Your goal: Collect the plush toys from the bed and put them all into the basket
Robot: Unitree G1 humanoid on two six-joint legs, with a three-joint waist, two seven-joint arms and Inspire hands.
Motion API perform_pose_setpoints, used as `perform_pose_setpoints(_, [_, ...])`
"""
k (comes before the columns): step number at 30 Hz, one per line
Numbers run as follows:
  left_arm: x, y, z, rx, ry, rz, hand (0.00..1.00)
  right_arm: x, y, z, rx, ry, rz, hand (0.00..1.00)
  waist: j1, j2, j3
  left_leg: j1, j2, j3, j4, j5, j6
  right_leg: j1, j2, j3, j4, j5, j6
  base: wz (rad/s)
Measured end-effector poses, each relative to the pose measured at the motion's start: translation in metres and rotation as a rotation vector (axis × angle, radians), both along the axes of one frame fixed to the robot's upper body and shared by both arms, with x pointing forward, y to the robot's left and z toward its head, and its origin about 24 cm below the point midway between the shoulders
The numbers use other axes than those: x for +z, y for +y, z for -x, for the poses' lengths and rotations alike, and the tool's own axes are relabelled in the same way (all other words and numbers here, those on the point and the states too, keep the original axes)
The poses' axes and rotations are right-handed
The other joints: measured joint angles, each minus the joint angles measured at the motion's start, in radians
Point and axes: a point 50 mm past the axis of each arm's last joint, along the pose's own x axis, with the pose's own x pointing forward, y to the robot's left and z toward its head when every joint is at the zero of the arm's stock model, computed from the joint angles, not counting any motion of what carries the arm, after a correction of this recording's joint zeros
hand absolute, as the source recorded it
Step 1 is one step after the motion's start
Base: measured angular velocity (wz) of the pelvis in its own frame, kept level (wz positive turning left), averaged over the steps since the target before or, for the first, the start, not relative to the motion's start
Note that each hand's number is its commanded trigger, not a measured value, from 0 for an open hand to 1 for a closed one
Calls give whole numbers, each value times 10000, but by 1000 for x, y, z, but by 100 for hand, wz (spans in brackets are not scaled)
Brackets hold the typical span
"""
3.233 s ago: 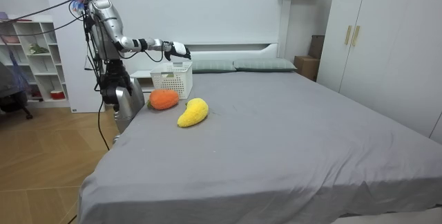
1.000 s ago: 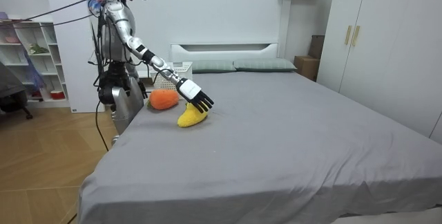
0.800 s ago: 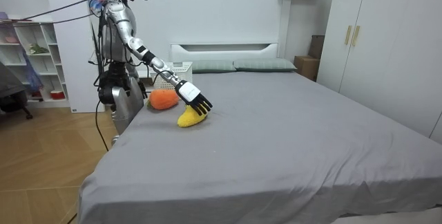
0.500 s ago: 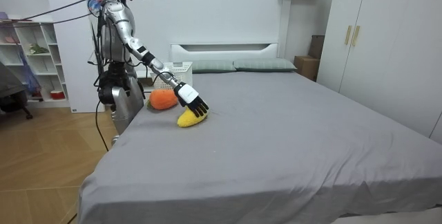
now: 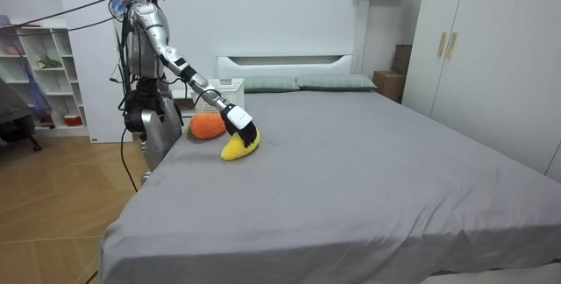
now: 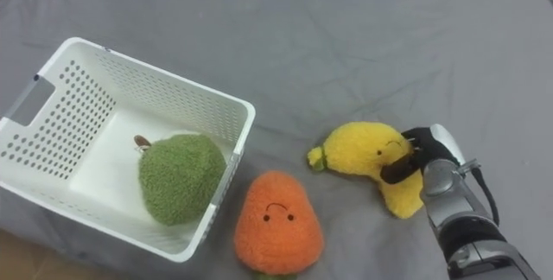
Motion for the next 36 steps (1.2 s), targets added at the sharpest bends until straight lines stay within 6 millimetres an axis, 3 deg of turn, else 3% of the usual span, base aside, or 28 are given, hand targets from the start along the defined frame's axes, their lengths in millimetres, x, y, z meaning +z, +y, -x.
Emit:
perform_pose_setpoints(21, [2,0,-9,-13,-316,-175,0,-6,1,5,-80,-36,-396,100,19,61,-26,36,-20,-121,63,5,0,121,-15,-111,3,0,0,1])
perform_pose_setpoints(24, [3,-1,-10,141,-447,-97,0,-4,3,3,-38,-169,-498,100,-92,26,-131,58,-18,-117,66,5,0,136,-18,-131,7,0,0,-1])
perform_pose_setpoints(30, [2,0,-5,281,-399,-307,0,15,20,-11,711,-1376,-799,100,-539,14,-238,745,-18,-49,-103,5,1,736,-11,17,-8,-1,1,-2])
perform_pose_setpoints(32, [2,2,-2,399,-473,-347,0,20,25,-6,1006,-1776,-957,100,-539,-16,-357,997,-13,20,-267,14,14,891,-14,76,-6,-2,4,-10])
perform_pose_setpoints(36, [2,6,5,818,-373,-365,0,36,41,-6,1860,-2746,-1083,100,-625,9,-401,1455,-3,196,-457,18,20,1214,-9,227,-21,-11,18,-15])
